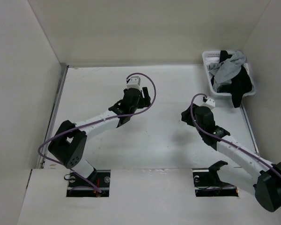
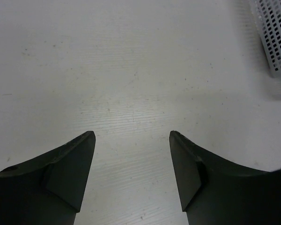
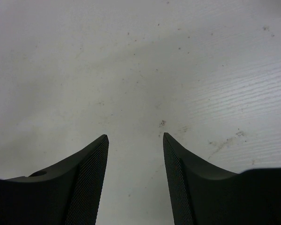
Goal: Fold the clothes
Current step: Grab the tank top from the pile
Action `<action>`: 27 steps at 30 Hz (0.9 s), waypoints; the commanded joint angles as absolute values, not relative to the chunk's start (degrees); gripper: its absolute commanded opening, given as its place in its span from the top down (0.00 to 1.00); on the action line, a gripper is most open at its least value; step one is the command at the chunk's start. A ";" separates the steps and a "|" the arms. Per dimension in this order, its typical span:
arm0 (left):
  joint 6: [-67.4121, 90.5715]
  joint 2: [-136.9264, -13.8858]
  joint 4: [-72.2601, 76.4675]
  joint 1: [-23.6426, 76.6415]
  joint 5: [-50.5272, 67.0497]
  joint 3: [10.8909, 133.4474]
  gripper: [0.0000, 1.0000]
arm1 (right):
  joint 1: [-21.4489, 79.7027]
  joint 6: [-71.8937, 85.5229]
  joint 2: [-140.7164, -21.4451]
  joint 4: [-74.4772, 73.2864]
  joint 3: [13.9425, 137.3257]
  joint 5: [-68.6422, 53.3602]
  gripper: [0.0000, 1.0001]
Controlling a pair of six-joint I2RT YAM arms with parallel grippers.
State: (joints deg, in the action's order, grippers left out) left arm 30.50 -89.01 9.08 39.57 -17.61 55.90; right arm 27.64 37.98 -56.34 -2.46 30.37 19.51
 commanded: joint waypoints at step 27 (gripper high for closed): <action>30.76 -88.33 33.75 38.98 -8.96 43.24 0.50 | -10.41 32.17 -97.10 1.24 73.46 14.42 0.52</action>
